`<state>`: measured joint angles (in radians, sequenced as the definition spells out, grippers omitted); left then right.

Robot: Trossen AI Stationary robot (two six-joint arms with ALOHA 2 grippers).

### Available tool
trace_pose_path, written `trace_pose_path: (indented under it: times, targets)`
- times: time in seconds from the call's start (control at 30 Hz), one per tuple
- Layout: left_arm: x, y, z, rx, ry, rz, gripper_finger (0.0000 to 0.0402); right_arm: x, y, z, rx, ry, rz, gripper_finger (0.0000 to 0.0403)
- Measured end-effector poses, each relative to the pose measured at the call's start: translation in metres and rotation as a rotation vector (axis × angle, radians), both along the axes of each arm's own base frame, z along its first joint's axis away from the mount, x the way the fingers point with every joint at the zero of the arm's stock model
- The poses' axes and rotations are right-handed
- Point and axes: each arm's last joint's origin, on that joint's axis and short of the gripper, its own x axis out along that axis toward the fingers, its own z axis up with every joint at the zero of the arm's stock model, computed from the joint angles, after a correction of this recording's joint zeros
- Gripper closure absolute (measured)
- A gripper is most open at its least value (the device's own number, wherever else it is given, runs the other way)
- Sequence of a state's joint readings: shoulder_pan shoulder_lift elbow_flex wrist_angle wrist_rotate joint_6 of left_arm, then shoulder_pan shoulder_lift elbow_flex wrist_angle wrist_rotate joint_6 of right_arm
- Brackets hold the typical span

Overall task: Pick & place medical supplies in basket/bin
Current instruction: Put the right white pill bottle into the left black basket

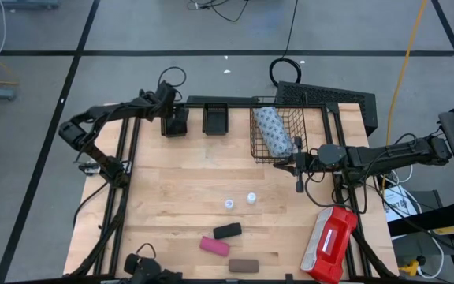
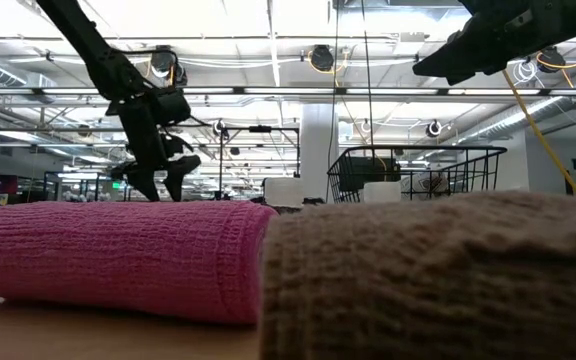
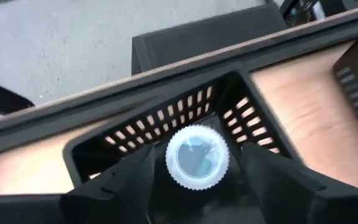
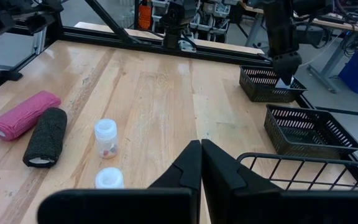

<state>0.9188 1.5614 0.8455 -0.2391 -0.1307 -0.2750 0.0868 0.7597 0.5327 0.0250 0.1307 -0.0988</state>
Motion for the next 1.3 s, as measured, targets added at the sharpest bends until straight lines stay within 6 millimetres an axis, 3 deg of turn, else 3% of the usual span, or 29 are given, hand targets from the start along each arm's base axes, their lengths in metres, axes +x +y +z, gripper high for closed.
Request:
trace_pose_path:
  times: [0.3, 0.53, 0.7, 0.8, 0.9, 1.0, 1.17, 1.3]
  targets:
    - [-0.012, -0.016, 0.047, 0.127, -0.075, -0.022, 0.0124, 0.0, 0.0, 0.0, 0.0, 0.0, 0.0, 0.0403]
    - [-0.025, -0.042, 0.092, 0.202, -0.259, -0.021, 0.0127, 0.0, 0.0, 0.0, 0.0, 0.0, 0.0, 0.0403]
    - [-0.027, -0.059, 0.11, 0.233, -0.34, -0.047, 0.0124, 0.002, 0.0, 0.0, 0.022, -0.011, -0.005, 0.0403]
    - [-0.025, -0.065, 0.114, 0.243, -0.356, -0.072, 0.0129, 0.009, 0.002, -0.012, 0.067, -0.046, 0.015, 0.0397]
    - [-0.022, -0.068, 0.114, 0.244, -0.356, -0.09, 0.0132, 0.018, 0.005, -0.031, 0.093, -0.054, 0.099, 0.0365]
    - [-0.021, -0.069, 0.114, 0.242, -0.356, -0.098, 0.0131, 0.027, 0.011, -0.049, 0.159, -0.04, 0.163, 0.0309]
    - [-0.015, -0.072, 0.111, 0.227, -0.352, -0.12, 0.013, 0.04, 0.027, -0.083, 0.211, 0.123, 0.163, 0.0205]
    - [-0.013, -0.074, 0.112, 0.229, -0.354, -0.131, 0.0133, 0.052, 0.037, -0.1, 0.179, 0.213, 0.131, 0.0157]
